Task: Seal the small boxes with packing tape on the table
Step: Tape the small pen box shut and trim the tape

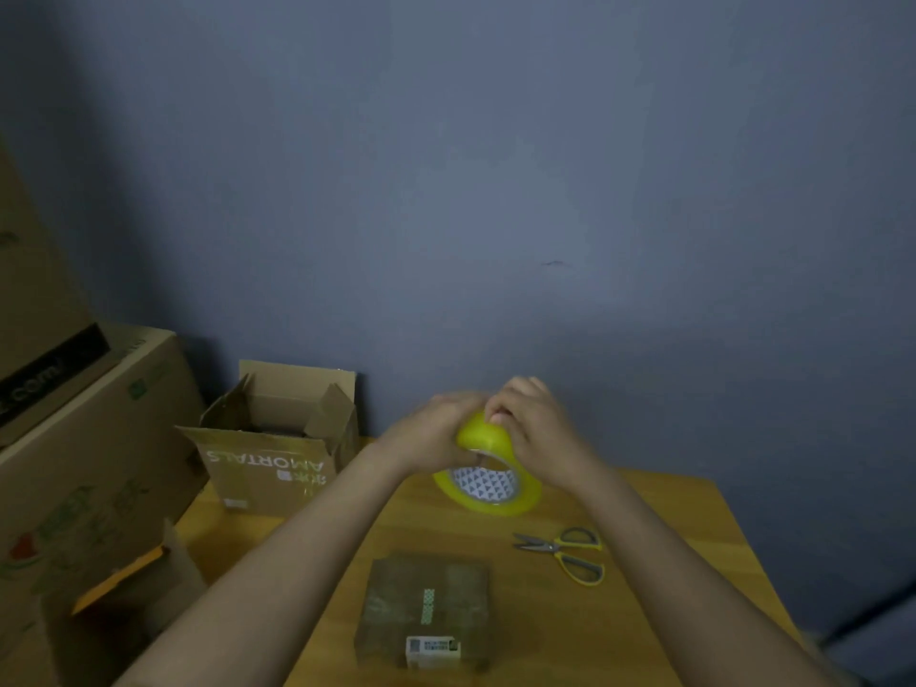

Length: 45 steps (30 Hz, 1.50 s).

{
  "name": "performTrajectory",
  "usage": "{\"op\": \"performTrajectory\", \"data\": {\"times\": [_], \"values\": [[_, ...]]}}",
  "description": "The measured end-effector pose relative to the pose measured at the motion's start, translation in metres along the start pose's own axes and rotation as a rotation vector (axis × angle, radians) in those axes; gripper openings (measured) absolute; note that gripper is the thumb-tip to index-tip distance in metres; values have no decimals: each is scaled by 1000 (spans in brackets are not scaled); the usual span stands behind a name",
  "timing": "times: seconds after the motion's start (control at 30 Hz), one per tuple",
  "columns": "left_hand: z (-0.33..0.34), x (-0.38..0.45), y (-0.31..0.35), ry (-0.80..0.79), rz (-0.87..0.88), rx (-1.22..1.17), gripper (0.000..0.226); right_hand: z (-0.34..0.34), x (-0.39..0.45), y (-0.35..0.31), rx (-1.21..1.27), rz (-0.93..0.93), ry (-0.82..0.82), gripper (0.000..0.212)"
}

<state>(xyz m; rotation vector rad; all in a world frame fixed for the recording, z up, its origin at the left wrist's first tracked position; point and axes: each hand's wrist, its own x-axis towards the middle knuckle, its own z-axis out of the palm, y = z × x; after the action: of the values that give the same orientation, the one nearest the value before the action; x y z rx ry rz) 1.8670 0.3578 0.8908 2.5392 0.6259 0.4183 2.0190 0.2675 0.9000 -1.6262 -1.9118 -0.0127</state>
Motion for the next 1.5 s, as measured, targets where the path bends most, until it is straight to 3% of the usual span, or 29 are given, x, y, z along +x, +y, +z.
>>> {"op": "performTrajectory", "data": {"times": [0.07,0.27,0.37,0.53,0.67,0.73,0.87,1.07,1.43,1.5], "values": [[4,0,2,1,-20,-38,62,-2,-3,2,55,-14,78,28],[16,-7,1,-58,-84,-317,56,-7,-16,-3,148,13,280,19],[22,-14,7,-104,-111,-429,57,-1,-24,-6,224,61,287,16],[23,-23,6,-177,-232,-198,87,5,-38,2,174,51,216,22],[16,-26,23,-1,-176,-374,42,10,-41,5,148,64,225,24],[18,-23,28,119,-126,-266,25,13,-39,3,148,87,227,17],[20,-19,31,341,-93,-32,19,13,-33,-2,130,96,232,15],[11,-18,33,273,-161,-49,16,15,-38,-5,53,50,234,28],[3,-12,39,210,-186,112,12,14,-46,-5,37,121,262,24],[4,-10,40,217,-165,159,9,8,-46,-7,152,218,261,47]]}}
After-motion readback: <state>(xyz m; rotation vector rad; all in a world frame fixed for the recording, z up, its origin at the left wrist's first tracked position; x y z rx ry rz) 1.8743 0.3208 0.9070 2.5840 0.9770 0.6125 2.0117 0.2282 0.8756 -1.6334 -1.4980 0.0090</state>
